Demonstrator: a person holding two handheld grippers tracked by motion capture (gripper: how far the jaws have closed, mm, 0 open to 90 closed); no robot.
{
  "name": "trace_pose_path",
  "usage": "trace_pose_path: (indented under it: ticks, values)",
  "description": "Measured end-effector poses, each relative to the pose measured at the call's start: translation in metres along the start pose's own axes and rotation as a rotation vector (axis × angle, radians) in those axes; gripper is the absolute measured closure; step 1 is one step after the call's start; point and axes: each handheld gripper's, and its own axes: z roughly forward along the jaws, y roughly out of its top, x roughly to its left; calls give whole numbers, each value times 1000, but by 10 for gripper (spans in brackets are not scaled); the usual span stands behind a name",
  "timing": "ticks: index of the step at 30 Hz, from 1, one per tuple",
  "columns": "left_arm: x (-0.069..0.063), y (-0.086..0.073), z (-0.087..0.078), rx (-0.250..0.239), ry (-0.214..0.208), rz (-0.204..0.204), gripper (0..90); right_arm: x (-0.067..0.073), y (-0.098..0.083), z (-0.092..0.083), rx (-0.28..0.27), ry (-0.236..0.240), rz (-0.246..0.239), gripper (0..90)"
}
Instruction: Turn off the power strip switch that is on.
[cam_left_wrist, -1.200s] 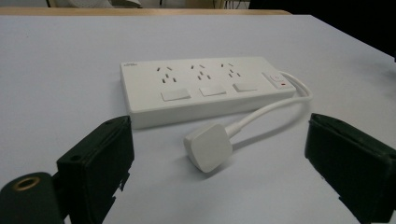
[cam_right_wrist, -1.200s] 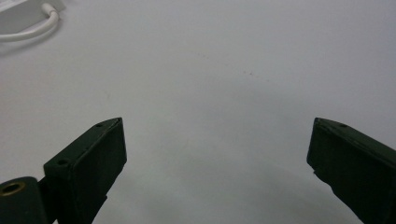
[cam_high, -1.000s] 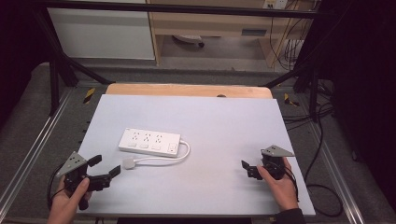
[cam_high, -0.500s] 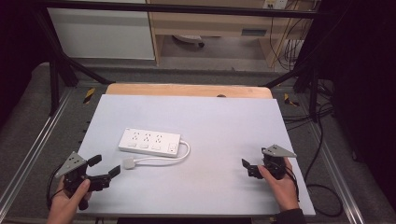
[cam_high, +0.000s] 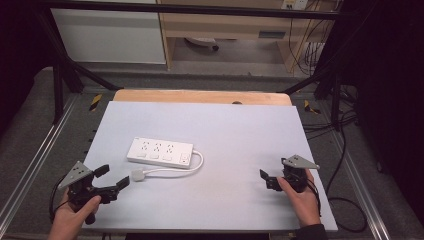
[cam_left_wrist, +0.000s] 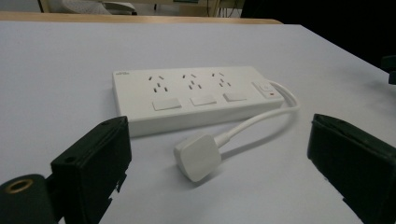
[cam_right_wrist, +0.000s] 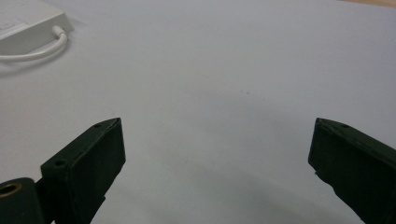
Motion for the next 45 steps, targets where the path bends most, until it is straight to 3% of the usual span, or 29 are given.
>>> trace_pose_path:
  ticks: [13, 23, 45]
  values:
    - [-8, 16, 4, -4, -40, 20, 58, -1, 1, -2, -19, -4, 15, 39]
    - [-10, 28, 7, -20, -41, 35, 59, -2, 1, -3, -26, -11, 17, 36]
    - [-22, 47, 26, -3, -66, 61, 63, 1, 3, -10, -41, -10, 9, 35]
